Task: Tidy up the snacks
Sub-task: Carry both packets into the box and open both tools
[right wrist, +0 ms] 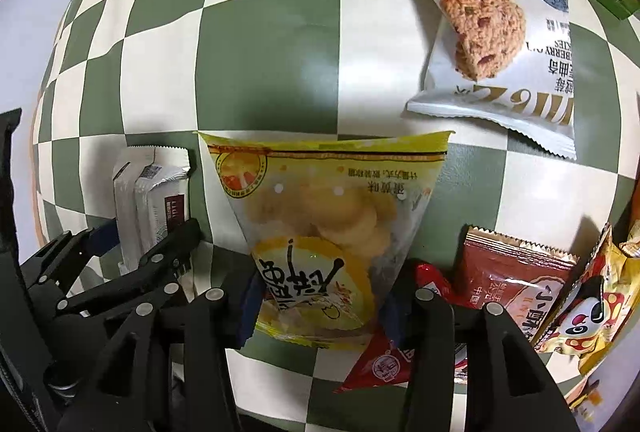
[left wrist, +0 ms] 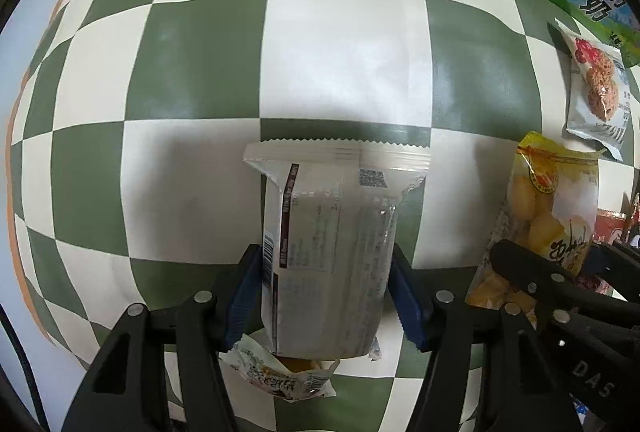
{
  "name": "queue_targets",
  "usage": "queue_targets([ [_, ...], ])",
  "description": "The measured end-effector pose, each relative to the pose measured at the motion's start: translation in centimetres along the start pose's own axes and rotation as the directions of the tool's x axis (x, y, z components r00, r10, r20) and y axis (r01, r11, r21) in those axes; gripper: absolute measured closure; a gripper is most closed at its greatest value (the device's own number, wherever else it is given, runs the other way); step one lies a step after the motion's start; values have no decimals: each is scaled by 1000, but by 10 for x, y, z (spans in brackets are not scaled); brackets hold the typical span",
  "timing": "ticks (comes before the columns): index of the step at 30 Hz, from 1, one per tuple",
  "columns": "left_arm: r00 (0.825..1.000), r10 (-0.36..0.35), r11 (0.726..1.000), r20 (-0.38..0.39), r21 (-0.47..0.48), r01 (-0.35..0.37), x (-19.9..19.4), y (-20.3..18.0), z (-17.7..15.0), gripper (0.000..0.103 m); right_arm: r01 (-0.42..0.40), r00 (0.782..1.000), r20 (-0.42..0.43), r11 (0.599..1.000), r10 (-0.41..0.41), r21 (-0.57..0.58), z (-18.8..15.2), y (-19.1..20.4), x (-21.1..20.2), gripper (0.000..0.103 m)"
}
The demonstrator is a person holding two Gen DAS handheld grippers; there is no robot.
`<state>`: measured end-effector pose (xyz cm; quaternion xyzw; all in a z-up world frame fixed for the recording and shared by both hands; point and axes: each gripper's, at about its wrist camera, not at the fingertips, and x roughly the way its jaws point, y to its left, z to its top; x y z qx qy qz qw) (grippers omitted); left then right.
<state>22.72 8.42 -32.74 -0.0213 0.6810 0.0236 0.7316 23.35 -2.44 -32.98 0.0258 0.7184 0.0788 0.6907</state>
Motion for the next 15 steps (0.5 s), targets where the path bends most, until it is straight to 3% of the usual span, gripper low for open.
queue_targets([
  [4,1000,-9,1000,19,-21,9,-11,-1,-22,45,31,999,42,999,-30,-25,-22,0,-1,56],
  [5,999,-13,1000,31,-28,14,-18,-1,-24,45,29,998,51,999,-28,-33,-44,-2,-3,57],
  [10,990,-56,998,133,-22,59,-74,1,-24,48,-62,992,106,996,68,-58,-62,8,-39,62],
  [15,960,-129,992,251,16,129,-148,-6,-2,48,-160,964,202,985,171,-68,-64,10,-100,62],
])
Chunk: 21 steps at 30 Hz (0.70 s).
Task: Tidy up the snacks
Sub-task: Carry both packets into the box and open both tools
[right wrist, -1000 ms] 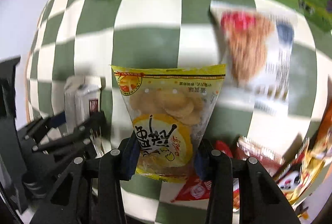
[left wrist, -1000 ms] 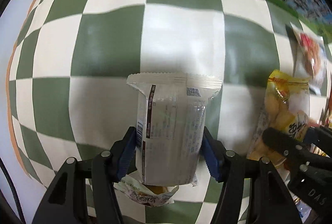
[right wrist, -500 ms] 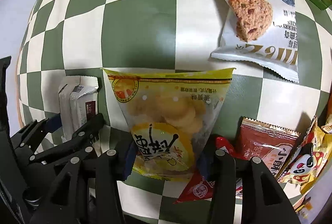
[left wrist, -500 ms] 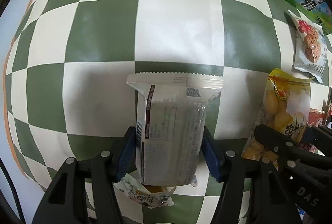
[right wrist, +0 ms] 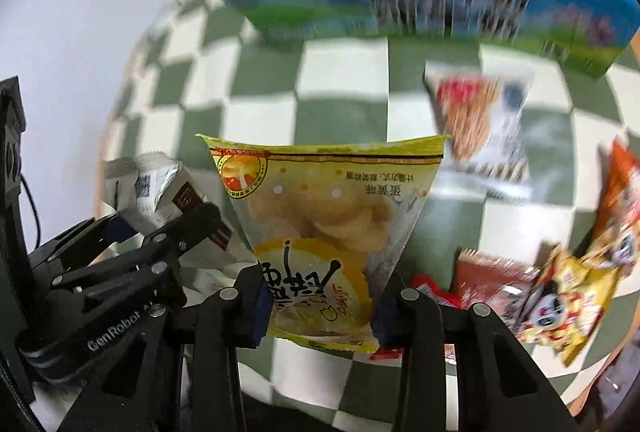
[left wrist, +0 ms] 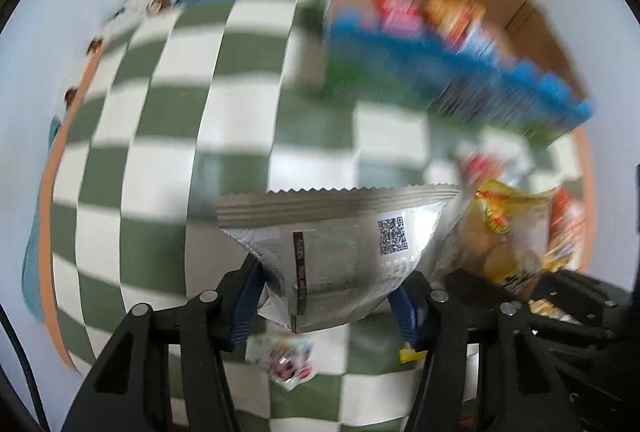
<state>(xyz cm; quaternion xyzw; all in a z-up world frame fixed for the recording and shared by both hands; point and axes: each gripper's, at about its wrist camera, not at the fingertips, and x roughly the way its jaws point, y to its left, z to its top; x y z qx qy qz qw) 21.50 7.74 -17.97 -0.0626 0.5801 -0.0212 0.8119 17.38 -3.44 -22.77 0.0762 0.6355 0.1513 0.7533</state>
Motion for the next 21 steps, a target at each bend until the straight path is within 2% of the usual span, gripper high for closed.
queue_targets([
  [3,996,-75,997,40,5,75,-36,-4,41,48,-42,996,79,999,41,11,17,0,-40,62],
  [7,984,-150,988,93,51,146,-72,-25,97,48,-92,980,176,995,87,22,73,-16,-96,62],
  [8,982,-158,987,100,54,153,-67,-33,102,48,-97,976,196,995,91,22,82,-19,-107,62],
  [10,977,-193,980,90,63,188,-67,-44,137,48,-85,969,236,996,78,21,104,-27,-127,62],
  [15,983,-168,984,70,78,163,-36,-61,208,48,3,956,292,999,-17,46,175,-62,-159,62],
  [19,993,-113,990,-24,79,114,12,-68,256,48,84,958,268,993,-104,85,229,-104,-153,62],
  [21,992,-85,993,-89,69,91,42,-68,274,48,146,953,253,985,-165,92,252,-122,-144,62],
])
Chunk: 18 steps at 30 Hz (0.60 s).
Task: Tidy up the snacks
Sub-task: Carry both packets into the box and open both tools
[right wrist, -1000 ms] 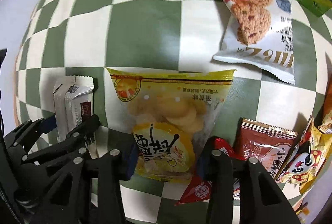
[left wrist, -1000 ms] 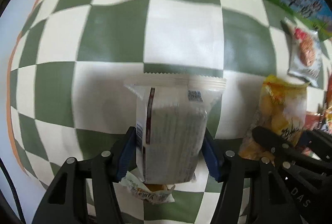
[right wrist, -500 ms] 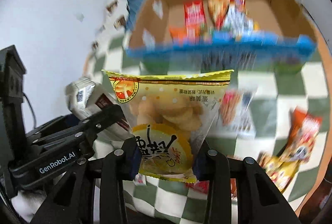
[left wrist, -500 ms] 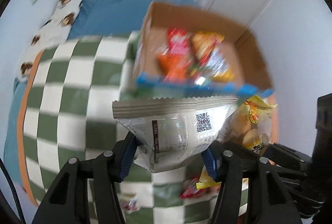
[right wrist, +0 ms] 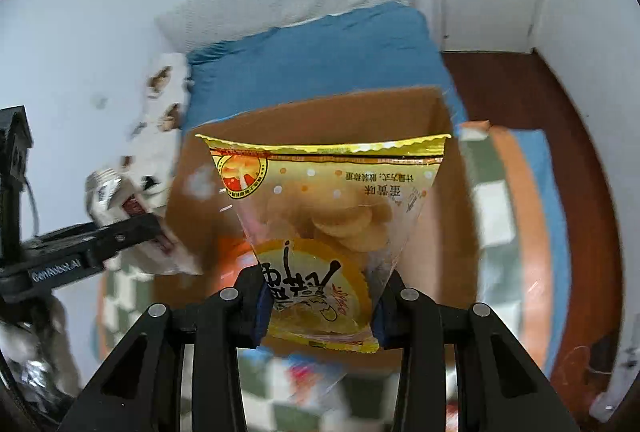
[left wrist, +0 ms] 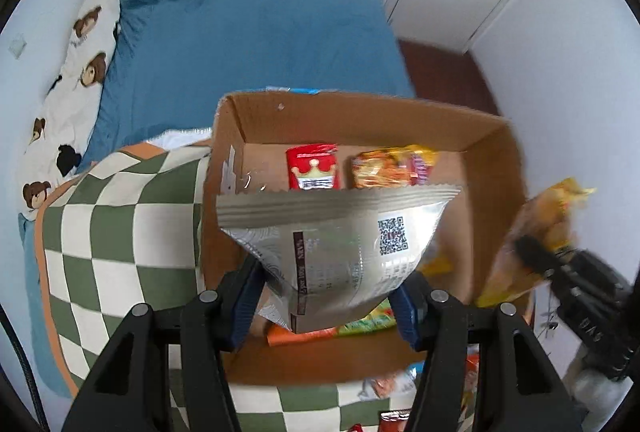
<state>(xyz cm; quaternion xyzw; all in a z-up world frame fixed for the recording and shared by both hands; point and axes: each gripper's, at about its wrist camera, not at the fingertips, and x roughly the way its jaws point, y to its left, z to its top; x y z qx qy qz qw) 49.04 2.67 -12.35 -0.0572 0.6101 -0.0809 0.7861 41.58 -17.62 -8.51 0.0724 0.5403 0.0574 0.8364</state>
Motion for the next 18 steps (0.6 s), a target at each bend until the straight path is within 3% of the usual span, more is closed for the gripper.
queue_targets([
  [4,995,42,999,-93,-6,-43,46,5,25,48,72,995,-67,997,-73,-16,37,-24,37,62],
  [12,973,136,990,-186,4,-138,102,17,47,47,126,974,-179,990,-136,-68,67,-36,91,62],
  [14,973,145,989,-181,11,-145,110,19,49,34,149,957,-239,986,-163,-76,71,-39,114,52],
  [15,976,141,990,-168,8,-142,110,18,49,20,163,952,-250,983,-178,-79,71,-39,119,26],
  [16,980,124,992,-156,-1,-126,109,18,49,13,165,952,-248,983,-180,-80,72,-40,123,10],
  [18,983,99,995,-156,-11,-102,109,16,49,9,159,952,-249,983,-176,-86,71,-38,127,9],
])
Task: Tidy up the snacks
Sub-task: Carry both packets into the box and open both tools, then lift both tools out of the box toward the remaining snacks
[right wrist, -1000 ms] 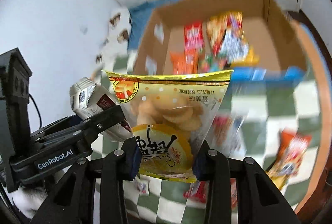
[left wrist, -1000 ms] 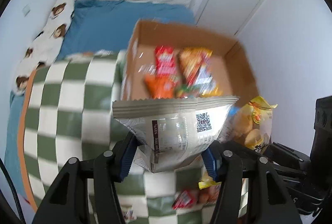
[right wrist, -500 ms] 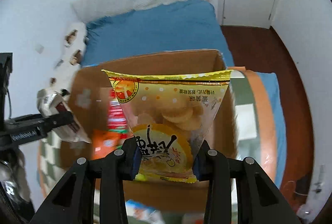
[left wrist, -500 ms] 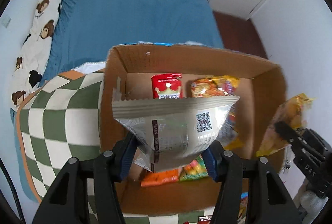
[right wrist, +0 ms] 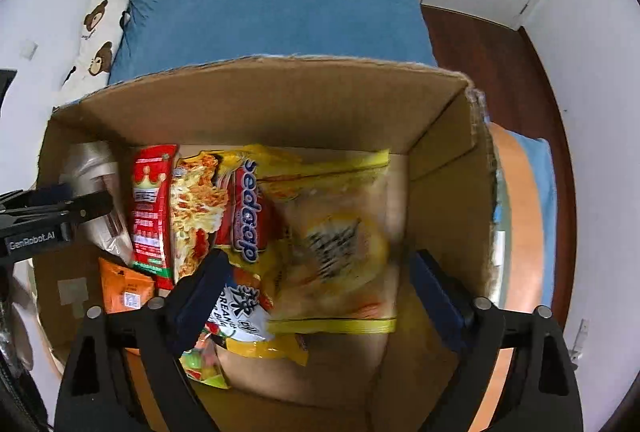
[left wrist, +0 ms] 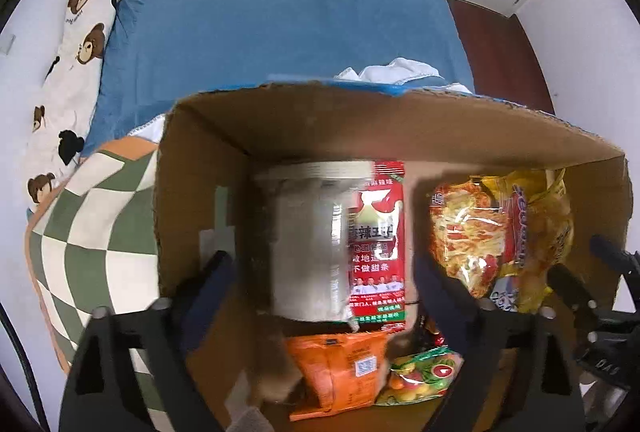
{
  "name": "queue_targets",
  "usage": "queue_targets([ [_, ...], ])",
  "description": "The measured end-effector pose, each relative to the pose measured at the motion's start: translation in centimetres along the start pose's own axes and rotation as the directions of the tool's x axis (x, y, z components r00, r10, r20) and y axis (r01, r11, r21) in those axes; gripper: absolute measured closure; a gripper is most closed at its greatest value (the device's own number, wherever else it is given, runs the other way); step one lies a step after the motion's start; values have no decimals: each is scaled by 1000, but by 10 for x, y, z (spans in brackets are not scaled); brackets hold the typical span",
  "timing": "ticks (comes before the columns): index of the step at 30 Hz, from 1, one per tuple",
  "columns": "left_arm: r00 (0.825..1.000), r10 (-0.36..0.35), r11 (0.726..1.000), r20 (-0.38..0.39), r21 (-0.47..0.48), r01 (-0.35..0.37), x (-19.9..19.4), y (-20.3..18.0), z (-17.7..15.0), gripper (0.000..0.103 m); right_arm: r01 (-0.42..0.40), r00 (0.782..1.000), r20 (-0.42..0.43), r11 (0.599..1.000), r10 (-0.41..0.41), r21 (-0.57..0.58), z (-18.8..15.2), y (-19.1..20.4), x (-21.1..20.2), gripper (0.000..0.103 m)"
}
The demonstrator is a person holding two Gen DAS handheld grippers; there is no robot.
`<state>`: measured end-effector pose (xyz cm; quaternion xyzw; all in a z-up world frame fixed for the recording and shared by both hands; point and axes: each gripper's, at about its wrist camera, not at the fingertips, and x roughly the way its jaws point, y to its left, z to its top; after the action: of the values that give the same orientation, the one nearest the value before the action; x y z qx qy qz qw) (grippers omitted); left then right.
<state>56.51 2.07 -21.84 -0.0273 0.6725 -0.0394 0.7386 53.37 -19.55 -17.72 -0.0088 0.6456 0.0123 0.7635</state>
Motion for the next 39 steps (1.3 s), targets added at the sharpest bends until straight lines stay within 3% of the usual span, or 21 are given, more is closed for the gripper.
queue_targets([
  [9,1000,-9,999,17,-30,9,-7,3,-8,9,-31,999,18,998,30,47,-3,0,-5,9],
  [21,988,-13,999,155,-32,18,-40,3,-54,9,-50,996,83,996,44,71,-36,11,-26,9],
  [29,963,10,1000,271,-1,-10,-76,-6,-101,9,-46,984,172,998,39,42,-78,22,-59,9],
  [39,905,34,999,424,18,-46,-135,-12,-171,9,-31,948,319,999,23,20,-138,29,-120,9],
])
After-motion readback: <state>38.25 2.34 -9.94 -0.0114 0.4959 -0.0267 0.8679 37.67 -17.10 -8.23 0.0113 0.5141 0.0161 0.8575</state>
